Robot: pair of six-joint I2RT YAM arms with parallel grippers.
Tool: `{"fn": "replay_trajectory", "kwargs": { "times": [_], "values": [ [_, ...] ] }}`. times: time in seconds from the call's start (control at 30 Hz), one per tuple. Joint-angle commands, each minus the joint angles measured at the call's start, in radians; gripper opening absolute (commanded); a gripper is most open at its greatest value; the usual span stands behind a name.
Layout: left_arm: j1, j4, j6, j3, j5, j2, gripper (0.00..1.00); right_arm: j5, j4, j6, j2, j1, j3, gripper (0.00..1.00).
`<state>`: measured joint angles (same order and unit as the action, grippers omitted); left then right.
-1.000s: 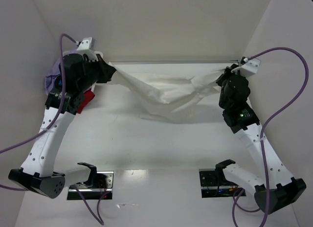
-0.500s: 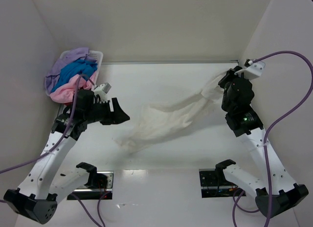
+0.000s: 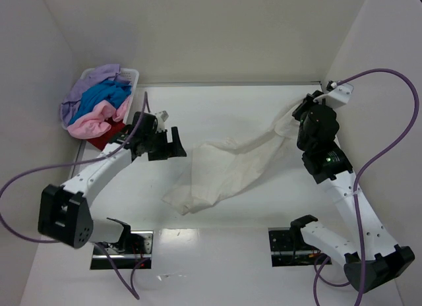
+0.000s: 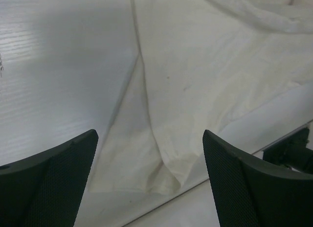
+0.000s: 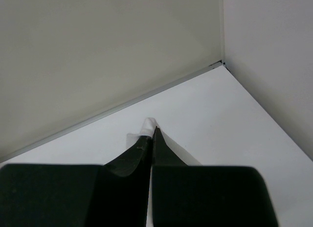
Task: Fold and stack the t-shirts
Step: Flatten out the tshirt
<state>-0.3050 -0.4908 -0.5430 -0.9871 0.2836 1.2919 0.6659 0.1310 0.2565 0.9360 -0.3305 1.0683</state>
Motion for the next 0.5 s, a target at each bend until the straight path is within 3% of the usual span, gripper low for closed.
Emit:
{"fn": "replay_trajectory", "kwargs": {
  "times": [0.0,0.1,0.47],
  "values": [
    [-0.013,0.118,0.049,-0.050,-0.044,0.102,0.95,0.015,-0.039,0.006,-0.005,0.007,-0.014,0.00],
    [-0.022,0.164,0.060,-0.125,-0.044,0.254,0.95,0.015,-0.039,0.015,0.004,0.007,-0.024,0.00],
    [-0.022,0.278,0.069,-0.311,-0.011,0.546,0.90,0.004,-0.048,0.015,0.014,0.007,-0.051,0.00]
  ]
}}
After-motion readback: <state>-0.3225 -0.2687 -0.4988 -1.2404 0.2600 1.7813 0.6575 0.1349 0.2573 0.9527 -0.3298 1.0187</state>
